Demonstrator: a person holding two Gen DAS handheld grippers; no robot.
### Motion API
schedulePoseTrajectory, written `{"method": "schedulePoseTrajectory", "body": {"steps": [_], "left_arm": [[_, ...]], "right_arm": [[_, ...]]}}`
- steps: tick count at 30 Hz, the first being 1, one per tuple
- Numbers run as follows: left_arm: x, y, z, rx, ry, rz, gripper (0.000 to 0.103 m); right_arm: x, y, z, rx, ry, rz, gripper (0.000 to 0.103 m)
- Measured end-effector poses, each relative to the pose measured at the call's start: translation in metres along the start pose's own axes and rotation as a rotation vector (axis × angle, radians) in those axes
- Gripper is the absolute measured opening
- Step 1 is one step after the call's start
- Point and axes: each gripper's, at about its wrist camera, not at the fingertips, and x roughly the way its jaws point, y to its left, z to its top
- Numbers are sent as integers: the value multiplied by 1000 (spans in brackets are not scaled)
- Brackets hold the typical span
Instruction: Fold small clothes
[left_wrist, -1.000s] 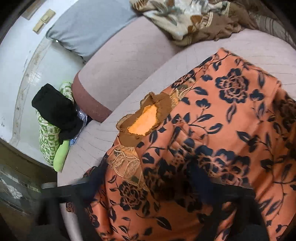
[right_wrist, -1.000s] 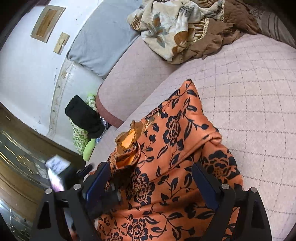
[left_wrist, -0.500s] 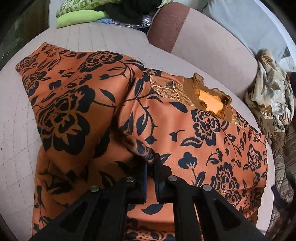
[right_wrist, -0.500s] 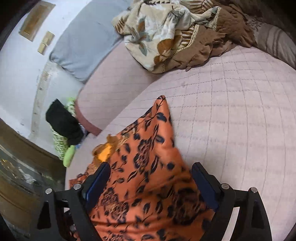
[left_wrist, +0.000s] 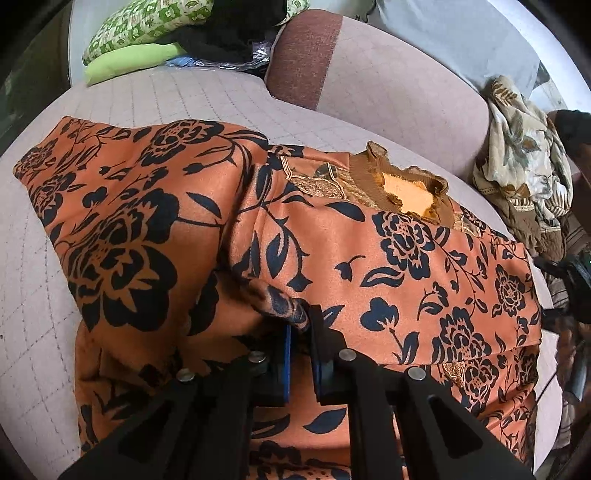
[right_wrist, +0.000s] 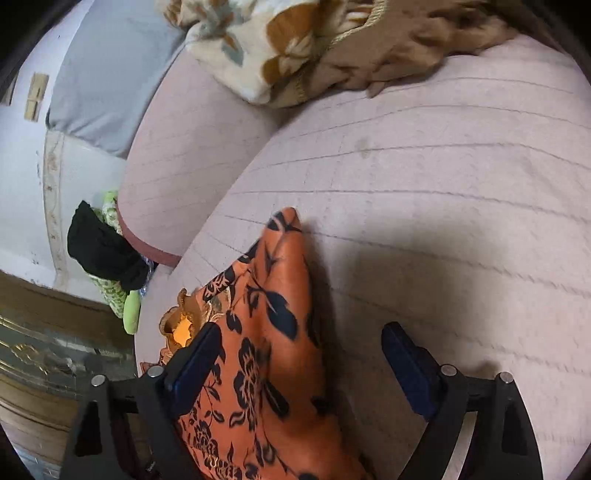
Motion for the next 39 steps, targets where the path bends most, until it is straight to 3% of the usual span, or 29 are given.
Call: {"method": "schedulePoseTrajectory", "body": {"steps": [1,2,4,7,9,10,11,12,15,17,18,19,23,25,26,28,30,33,37,39], "left_arm": [[0,0,0,6,-3,-1,11],[-1,-1,0,17,-4,1,11],[-1,-4,0,37,-11,9,14],[1,-13,-1,70,-25,39,16],[1,-16,-2,96,-30,53,16],[1,-16,-3,103,-31,54,16],[0,-15,-2,103,-31,47,16],[0,-13,-2,96,-30,38,16],[1,-10,0,83,-25,22,17],[2,-10,0,89,-30,27,17],[3,-11,0,93,-32,30,17],[4,-10,1,91,-32,26,21],[1,-8,2,107,-3,14,22],[-4,-6,4,102,14,6,24],[-10,-3,4,88,11,6,25],[-24,4,3,67,-17,0,31],[-39,12,2,53,-59,-7,35],[-49,26,2,28,-78,-4,35],[-61,44,3,-19,-104,-15,35],[-69,56,4,-60,-123,-30,35]], "right_arm": [[3,6,1,-27,21,20,4],[4,17,2,-69,34,-13,9],[-2,33,5,-177,-36,-149,9],[12,23,4,-173,0,-236,15],[2,14,0,-115,-50,-177,35],[-6,5,-3,-55,-69,-134,78],[-14,-1,-8,-9,-83,-94,92],[-22,-5,-13,18,-102,-64,95],[-33,0,-35,-17,-35,-19,93],[-26,6,-45,-85,45,-50,80],[-20,9,-51,-124,83,-92,33],[-14,1,-54,-118,102,-158,15],[-23,-25,-63,32,44,-68,16],[-28,-23,-67,60,31,-73,31],[-33,-22,-68,74,25,-86,45],[-54,-9,-71,50,-50,-188,66],[-69,16,-75,-37,-125,-226,66],[-80,52,-79,-136,-177,-178,66],[-56,96,-93,-263,-97,-106,67],[-40,100,-102,-298,-74,-101,71]]}}
